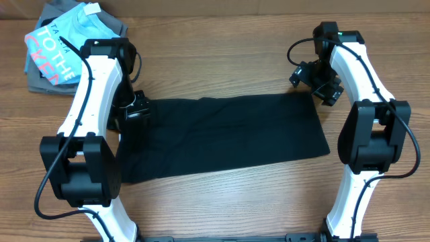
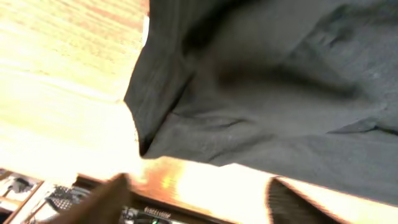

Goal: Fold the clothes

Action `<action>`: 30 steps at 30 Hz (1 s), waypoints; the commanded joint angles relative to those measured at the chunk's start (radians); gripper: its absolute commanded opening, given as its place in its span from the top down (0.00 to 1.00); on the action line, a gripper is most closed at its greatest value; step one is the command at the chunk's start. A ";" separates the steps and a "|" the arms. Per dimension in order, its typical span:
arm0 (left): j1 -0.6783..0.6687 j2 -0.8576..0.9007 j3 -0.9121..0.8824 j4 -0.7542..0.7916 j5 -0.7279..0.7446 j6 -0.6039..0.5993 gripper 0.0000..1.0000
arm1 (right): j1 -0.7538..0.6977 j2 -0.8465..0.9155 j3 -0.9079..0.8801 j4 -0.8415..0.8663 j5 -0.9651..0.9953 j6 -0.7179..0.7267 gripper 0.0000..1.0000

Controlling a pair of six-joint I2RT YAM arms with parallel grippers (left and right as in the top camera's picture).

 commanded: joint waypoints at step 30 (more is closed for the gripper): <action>-0.143 0.000 -0.268 0.395 0.070 0.007 0.96 | 0.032 -0.024 -0.043 0.070 -0.174 -0.261 0.96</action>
